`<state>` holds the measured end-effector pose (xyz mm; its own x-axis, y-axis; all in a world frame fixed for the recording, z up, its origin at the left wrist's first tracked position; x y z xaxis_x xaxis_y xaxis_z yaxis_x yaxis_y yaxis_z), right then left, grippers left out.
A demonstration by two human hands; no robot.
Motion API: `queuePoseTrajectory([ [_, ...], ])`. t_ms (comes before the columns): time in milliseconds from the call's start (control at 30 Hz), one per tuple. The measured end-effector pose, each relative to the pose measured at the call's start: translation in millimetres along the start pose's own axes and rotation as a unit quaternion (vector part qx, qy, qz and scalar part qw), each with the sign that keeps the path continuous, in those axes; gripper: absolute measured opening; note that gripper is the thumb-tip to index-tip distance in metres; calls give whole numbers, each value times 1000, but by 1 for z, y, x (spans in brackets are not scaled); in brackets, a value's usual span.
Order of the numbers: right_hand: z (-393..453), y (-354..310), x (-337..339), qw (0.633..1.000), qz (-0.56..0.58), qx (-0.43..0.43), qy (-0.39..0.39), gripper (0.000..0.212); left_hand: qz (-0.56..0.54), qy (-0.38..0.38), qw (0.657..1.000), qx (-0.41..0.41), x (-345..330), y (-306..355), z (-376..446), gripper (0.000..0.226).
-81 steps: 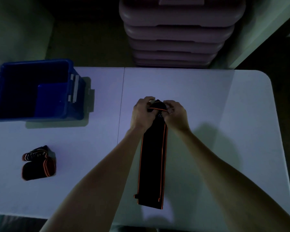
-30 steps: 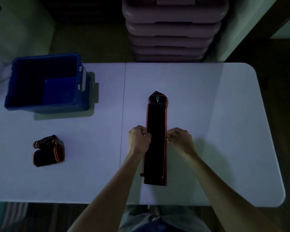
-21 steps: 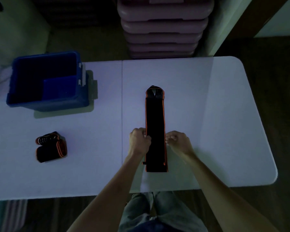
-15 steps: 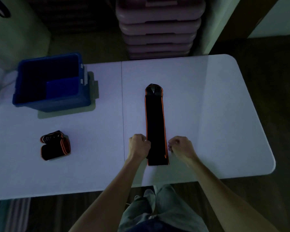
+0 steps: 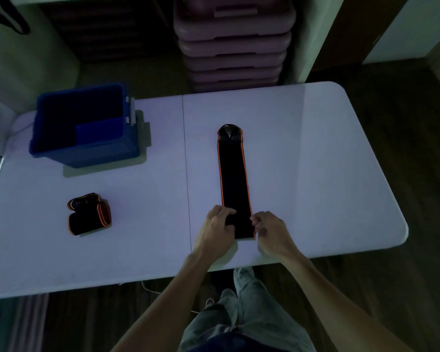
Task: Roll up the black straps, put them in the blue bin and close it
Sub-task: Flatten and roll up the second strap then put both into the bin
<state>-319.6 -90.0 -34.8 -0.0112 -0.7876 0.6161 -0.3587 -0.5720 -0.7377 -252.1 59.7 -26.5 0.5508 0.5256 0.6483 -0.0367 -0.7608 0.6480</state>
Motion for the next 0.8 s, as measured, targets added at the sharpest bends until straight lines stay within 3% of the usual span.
queuePoseTrajectory([
  [100, -7, 4, -4, 1000, 3, 20, -3, 42, 96, -52, 994, -23, -8, 4, -10, 54],
  [233, -17, -10, -8, 985, -87, 140, -47, 58, 242, -48, 966, -75, -15, 8, -16, 57],
  [333, -21, -16, -18, 960, -175, 202, -87, 55, 299, -30, 947, -111, -18, 14, -18, 55],
  [567, -12, -30, -28, 894, -313, 318, -40, 37, 329, 0, 933, -145, -22, 15, -14, 36],
  [633, -8, -30, -27, 898, -305, 313, -48, 35, 318, 0, 937, -143, -22, 15, -9, 31],
  [800, 6, -24, -10, 957, -191, 194, -100, 19, 223, -33, 968, -105, -4, 20, 5, 31],
])
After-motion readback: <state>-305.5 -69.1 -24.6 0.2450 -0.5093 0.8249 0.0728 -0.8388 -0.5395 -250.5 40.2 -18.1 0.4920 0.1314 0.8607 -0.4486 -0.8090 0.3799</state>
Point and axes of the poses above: each hand's wrist, its own z-axis towards the middle knuckle, its own x-axis out of the back of the hand, y = z × x, the point moved 7 cm from there along z, towards the middle knuckle, and after that the axes turned 8 degrees about x, right-handed, at the moved point
